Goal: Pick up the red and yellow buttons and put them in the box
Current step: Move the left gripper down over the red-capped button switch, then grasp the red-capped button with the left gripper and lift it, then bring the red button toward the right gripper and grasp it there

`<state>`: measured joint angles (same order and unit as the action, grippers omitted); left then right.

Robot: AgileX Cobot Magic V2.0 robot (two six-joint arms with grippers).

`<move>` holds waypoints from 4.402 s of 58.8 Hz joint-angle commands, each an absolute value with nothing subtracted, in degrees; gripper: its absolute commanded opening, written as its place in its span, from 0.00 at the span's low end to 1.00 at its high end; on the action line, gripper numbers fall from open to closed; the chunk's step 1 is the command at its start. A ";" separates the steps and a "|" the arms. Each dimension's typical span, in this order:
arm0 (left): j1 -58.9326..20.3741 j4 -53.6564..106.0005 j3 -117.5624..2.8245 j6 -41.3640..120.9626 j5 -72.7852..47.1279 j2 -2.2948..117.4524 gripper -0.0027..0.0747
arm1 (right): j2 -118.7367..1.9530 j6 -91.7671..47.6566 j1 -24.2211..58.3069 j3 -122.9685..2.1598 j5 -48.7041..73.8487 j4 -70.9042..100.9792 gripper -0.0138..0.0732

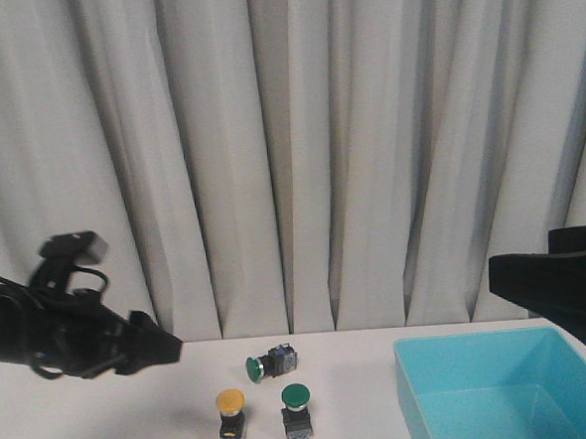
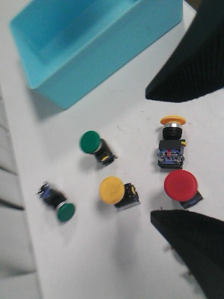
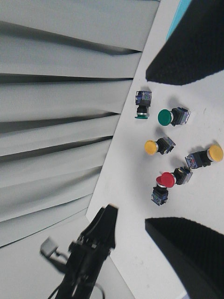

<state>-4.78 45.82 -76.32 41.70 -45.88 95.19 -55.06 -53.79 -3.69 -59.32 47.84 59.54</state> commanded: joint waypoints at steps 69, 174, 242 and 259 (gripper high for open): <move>-9.29 44.42 -78.57 43.64 -40.89 112.10 0.66 | -54.69 -53.90 -3.96 -61.21 46.27 62.29 0.80; -14.17 47.53 -124.33 28.04 -71.97 111.86 0.02 | -65.33 -71.94 -3.96 -61.21 53.68 69.27 0.80; -25.13 47.40 -126.53 26.57 -71.97 110.86 0.02 | -85.13 -100.01 12.68 -65.24 33.95 78.83 0.80; -25.13 47.40 -126.53 26.71 -71.97 110.86 0.02 | -86.18 -97.91 12.68 -65.70 34.87 79.22 0.66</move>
